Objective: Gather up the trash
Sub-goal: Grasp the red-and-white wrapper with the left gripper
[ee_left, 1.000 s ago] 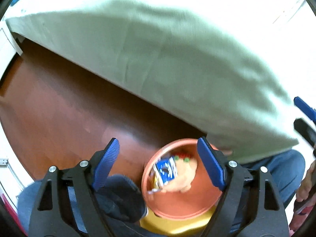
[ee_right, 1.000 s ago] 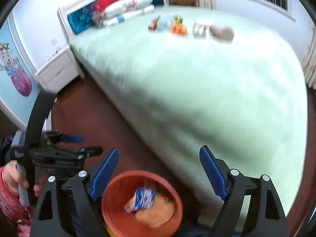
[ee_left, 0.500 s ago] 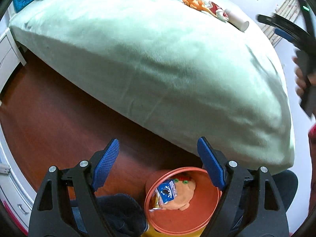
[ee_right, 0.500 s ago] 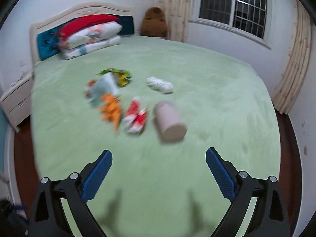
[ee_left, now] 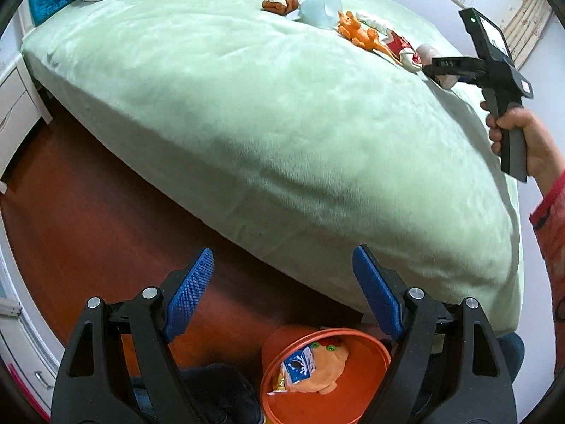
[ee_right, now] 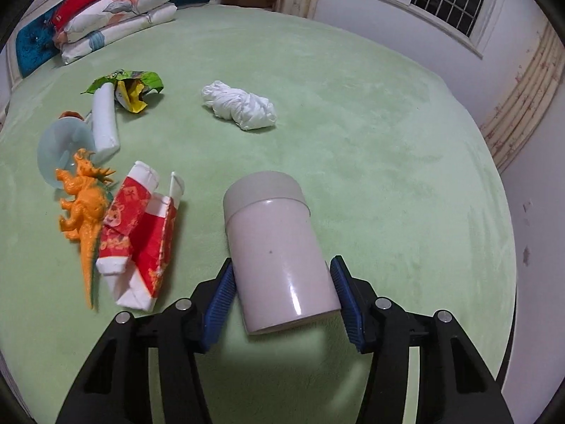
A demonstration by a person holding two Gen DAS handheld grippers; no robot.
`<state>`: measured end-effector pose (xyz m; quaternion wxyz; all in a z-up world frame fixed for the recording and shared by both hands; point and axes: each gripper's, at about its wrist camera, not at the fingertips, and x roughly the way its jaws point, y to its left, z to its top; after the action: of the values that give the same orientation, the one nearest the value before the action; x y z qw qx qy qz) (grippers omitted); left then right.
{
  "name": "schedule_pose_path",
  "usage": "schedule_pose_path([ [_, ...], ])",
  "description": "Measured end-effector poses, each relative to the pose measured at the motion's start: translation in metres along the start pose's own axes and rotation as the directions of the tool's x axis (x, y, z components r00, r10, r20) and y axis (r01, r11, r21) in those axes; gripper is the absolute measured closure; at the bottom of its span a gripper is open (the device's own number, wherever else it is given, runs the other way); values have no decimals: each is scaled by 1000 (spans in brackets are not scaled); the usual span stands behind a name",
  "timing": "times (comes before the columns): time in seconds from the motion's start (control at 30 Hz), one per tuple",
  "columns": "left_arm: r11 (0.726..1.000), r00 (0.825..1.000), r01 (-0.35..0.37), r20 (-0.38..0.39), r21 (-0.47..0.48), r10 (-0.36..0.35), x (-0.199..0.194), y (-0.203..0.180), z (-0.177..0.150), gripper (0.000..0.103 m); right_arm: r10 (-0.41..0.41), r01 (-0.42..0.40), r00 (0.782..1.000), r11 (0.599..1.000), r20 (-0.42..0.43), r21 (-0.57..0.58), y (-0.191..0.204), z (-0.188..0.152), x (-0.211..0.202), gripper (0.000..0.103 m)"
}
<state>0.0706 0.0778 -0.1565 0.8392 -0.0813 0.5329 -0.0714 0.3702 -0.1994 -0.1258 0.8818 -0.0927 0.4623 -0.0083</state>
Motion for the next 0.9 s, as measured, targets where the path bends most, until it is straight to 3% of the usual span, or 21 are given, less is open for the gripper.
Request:
schedule_pose_path([
  [0.2, 1000, 1000, 16, 21, 14, -16, -4, -10, 12, 24, 82, -89, 993, 994, 89, 71, -19, -10, -45, 54],
  [0.5, 995, 995, 51, 84, 82, -58, -13, -55, 44, 24, 174, -192, 967, 978, 187, 81, -45, -61, -119, 56],
  [0.67, 987, 985, 62, 153, 148, -84, -11, -99, 93, 24, 210, -235, 945, 969, 252, 73, -54, -96, -166, 56],
  [0.77, 980, 982, 73, 156, 183, -102, 5, -129, 134, 24, 217, -244, 934, 967, 283, 66, -59, -115, -190, 55],
  [0.9, 981, 990, 48, 120, 189, -72, 37, -158, 182, 24, 225, -256, 926, 965, 302, 64, -65, -136, -211, 55],
])
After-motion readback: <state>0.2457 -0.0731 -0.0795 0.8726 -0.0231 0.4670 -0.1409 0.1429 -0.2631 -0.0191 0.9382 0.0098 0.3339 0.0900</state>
